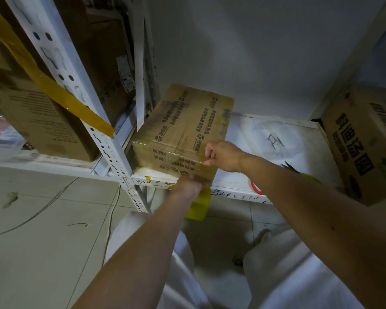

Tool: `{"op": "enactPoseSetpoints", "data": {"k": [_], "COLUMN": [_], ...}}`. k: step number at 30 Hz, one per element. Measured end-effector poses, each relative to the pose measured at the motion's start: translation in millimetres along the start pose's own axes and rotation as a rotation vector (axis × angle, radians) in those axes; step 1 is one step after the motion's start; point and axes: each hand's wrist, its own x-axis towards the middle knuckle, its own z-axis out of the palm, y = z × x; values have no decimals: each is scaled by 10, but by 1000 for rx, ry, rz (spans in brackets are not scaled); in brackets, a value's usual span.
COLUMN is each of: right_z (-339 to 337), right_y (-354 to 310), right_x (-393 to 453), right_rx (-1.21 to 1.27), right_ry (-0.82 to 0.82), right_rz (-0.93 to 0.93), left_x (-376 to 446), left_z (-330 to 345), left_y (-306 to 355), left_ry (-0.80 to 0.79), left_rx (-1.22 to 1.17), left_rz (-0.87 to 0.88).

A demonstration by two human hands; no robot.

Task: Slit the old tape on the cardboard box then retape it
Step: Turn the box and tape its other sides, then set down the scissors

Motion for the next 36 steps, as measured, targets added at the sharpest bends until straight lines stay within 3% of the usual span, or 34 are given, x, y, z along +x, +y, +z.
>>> {"op": "enactPoseSetpoints", "data": {"k": [6, 14, 24, 29, 36], "right_z": [34, 259, -29, 6, 148], "right_y": [-24, -141, -156, -171, -150], "right_x": [17, 31, -19, -31, -44], "right_rx": [-88, -361, -412, -461, -471], "right_ry": [22, 192, -110, -101, 52], "right_rz": [-31, 7, -77, -89, -77], "left_x": [93, 201, 232, 224, 213], "left_z": [33, 11, 45, 56, 56], "left_y": [-11, 19, 41, 62, 64], "left_ry": [1, -29, -31, -36, -27], "left_rx": [-46, -5, -9, 12, 13], "left_rz": [-12, 3, 14, 11, -9]}}
